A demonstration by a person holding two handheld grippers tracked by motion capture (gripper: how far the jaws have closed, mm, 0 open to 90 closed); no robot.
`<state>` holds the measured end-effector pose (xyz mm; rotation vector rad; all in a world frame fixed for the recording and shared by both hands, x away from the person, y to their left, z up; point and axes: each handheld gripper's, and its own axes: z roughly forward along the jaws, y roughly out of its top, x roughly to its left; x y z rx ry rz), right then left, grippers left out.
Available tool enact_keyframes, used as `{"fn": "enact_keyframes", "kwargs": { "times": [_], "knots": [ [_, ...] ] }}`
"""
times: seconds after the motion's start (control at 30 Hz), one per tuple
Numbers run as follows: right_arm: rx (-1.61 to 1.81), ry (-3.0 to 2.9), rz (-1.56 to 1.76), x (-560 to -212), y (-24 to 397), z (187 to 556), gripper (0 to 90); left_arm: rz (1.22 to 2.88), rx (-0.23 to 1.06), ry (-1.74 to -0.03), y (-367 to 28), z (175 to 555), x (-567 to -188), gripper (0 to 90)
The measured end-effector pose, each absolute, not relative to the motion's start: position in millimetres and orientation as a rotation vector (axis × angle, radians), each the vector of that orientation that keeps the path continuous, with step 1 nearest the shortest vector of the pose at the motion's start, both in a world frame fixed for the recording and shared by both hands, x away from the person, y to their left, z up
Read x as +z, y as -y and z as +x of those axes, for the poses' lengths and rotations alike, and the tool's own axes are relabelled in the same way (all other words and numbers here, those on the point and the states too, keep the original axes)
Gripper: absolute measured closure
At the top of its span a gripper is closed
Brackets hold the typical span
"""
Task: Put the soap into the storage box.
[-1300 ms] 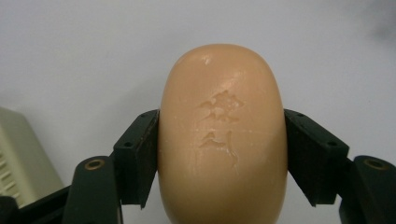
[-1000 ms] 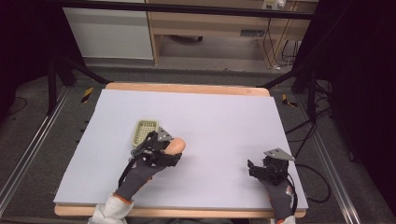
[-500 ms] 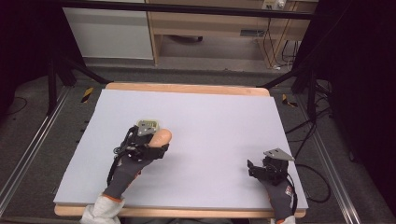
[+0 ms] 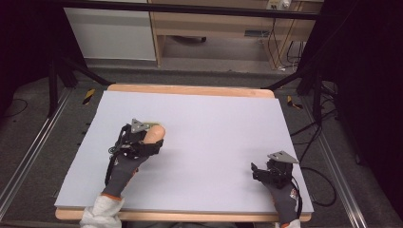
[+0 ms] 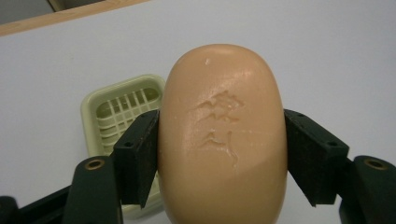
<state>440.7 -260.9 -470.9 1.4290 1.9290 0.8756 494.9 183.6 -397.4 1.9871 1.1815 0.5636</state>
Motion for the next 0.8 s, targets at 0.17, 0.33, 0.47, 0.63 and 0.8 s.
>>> {"fn": "enact_keyframes", "kwargs": {
  "times": [0.17,0.33,0.47,0.63,0.8],
  "knots": [
    [0.875,-1.924,1.441,-471.0,260.7,440.9,10.3,1.974,0.579,-1.212,-188.6,501.3,-398.1,31.6],
    [0.875,-1.925,1.443,-471.1,260.4,441.2,10.2,1.962,0.584,-1.245,-193.0,509.0,-400.4,31.5],
    [0.874,-1.922,1.443,-471.1,261.2,441.5,10.0,1.949,0.588,-1.267,-195.7,515.6,-402.0,31.5],
    [0.872,-1.922,1.44,-471.3,261.0,441.7,10.0,1.943,0.595,-1.285,-197.6,522.4,-404.1,31.5],
    [0.873,-1.925,1.442,-471.7,260.8,442.3,9.9,1.956,0.599,-1.313,-199.2,535.6,-410.6,31.5]
  ]
}}
